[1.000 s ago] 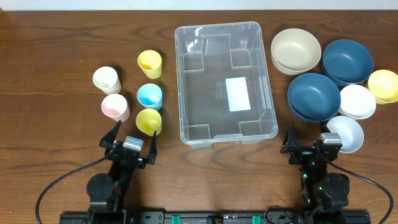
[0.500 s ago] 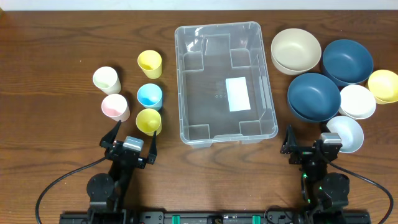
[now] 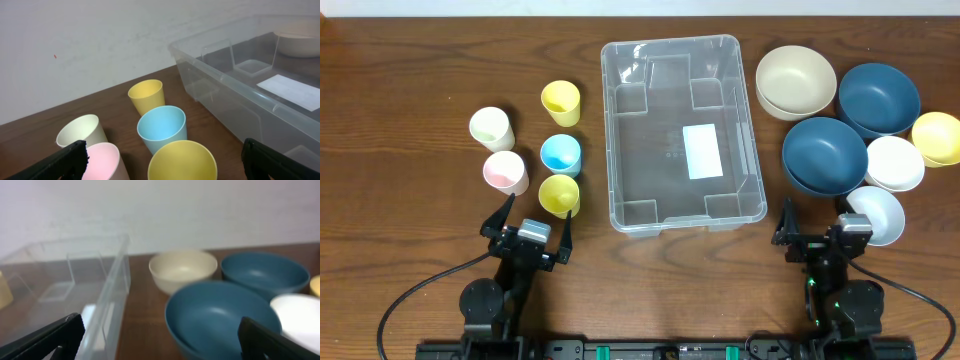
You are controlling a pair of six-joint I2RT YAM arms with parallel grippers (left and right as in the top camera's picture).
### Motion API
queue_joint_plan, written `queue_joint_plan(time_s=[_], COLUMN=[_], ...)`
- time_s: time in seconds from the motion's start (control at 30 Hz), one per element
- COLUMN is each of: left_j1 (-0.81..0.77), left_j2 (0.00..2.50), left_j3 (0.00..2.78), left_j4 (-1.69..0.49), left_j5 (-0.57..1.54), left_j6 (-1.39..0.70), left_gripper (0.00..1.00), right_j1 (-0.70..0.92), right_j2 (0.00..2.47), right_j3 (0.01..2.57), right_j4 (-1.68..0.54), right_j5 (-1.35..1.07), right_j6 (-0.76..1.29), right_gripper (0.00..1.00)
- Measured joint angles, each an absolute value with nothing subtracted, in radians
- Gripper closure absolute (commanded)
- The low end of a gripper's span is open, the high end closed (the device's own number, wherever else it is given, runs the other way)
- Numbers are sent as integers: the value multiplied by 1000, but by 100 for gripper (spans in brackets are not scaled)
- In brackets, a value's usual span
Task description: Pack container
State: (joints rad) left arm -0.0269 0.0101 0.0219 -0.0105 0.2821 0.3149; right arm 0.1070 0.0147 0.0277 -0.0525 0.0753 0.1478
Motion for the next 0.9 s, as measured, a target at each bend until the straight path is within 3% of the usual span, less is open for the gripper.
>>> queue_joint_plan(time_s=[0.3,0.6,0.77,0.9], left_j1=[-27,-27,-27,-27], left_j2=[10,10,10,10], left_j3=[22,22,22,22], left_j4=[-10,-10,-11,-11], left_j5=[282,282,282,282], left_j6=[315,315,315,315], left_gripper=[2,2,2,2], right_j1=[107,107,107,107], right_j2=[15,13,33,171], right_j3=[27,24,79,297], right_j4=[-47,176,157,22], right_j5=[90,-26,-56,-14], right_j6=[148,154,86,19], right_gripper=[1,1,1,1])
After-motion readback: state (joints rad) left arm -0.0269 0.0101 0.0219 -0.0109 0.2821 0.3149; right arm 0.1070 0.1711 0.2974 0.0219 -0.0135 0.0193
